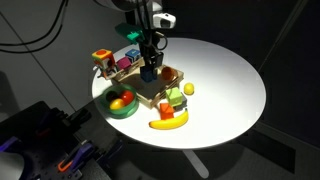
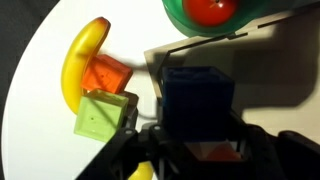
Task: Put the blue block on top of the orange block
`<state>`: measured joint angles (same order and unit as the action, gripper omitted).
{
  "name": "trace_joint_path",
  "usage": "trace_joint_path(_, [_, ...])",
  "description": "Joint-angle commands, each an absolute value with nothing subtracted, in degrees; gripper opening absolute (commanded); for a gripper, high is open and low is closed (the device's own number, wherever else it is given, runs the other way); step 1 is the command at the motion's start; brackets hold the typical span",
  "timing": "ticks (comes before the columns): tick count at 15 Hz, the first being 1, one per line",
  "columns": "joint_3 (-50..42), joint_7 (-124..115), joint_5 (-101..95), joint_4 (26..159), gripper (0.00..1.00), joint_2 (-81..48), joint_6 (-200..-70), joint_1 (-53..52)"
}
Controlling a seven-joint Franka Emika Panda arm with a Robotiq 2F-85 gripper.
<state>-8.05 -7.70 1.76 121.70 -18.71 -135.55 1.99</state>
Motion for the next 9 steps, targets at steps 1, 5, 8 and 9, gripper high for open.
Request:
trace_joint_path(1, [-8.65,-8.79,-0.13,120.73,0.32,-18.09,-133.07,3.38])
trace_joint_path(5, [-9.28,-8.13,0.00,120.10,0.32,-18.77,-132.28,4.98])
trace_joint_path(8, [-9.53,-7.94,0.11,119.63,0.32,-19.52,-131.50,5.88])
trace_joint_path(9, [-9.60,-7.94,0.05,119.61,0.32,-19.76,-131.34,6.10])
